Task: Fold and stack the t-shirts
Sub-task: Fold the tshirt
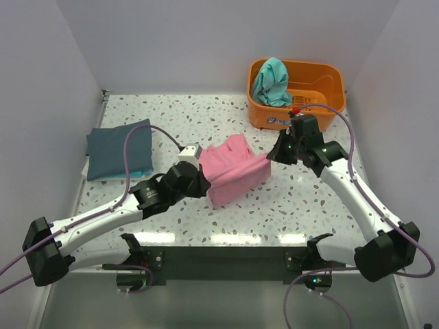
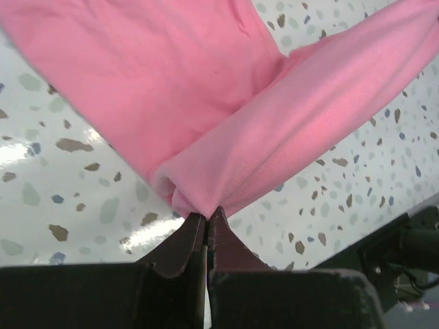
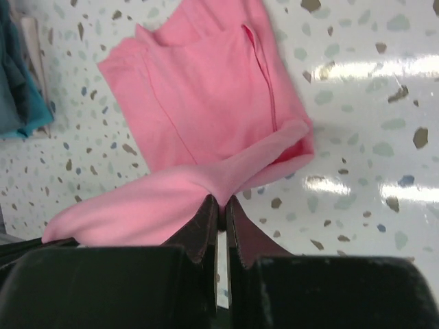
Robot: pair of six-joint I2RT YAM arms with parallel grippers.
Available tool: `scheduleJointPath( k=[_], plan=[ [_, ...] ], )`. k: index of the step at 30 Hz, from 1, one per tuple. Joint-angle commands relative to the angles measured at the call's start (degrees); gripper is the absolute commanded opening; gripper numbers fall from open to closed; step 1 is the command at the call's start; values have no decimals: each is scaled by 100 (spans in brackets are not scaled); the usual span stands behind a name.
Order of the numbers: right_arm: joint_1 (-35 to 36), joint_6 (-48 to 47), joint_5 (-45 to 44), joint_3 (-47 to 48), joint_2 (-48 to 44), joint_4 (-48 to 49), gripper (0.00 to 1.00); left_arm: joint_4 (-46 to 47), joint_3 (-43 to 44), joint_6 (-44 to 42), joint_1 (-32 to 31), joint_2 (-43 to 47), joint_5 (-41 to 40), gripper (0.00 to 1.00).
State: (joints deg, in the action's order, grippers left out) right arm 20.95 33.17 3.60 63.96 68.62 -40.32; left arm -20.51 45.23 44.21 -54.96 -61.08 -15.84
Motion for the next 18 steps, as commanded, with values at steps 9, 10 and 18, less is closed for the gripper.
scheduleJointPath(
  k=[9,10,18],
  plan=[
    [-21,-284,35,1776,1873,850,0,644,583,-817,1663,-835,483,0],
    [-29,-285,106,1882,1996,885,0,715,618,-861,1899,-922,589,0],
    [-47,-311,159,2918,3366,990,0,1172,803,-1028,2700,-1714,1187,0]
  ],
)
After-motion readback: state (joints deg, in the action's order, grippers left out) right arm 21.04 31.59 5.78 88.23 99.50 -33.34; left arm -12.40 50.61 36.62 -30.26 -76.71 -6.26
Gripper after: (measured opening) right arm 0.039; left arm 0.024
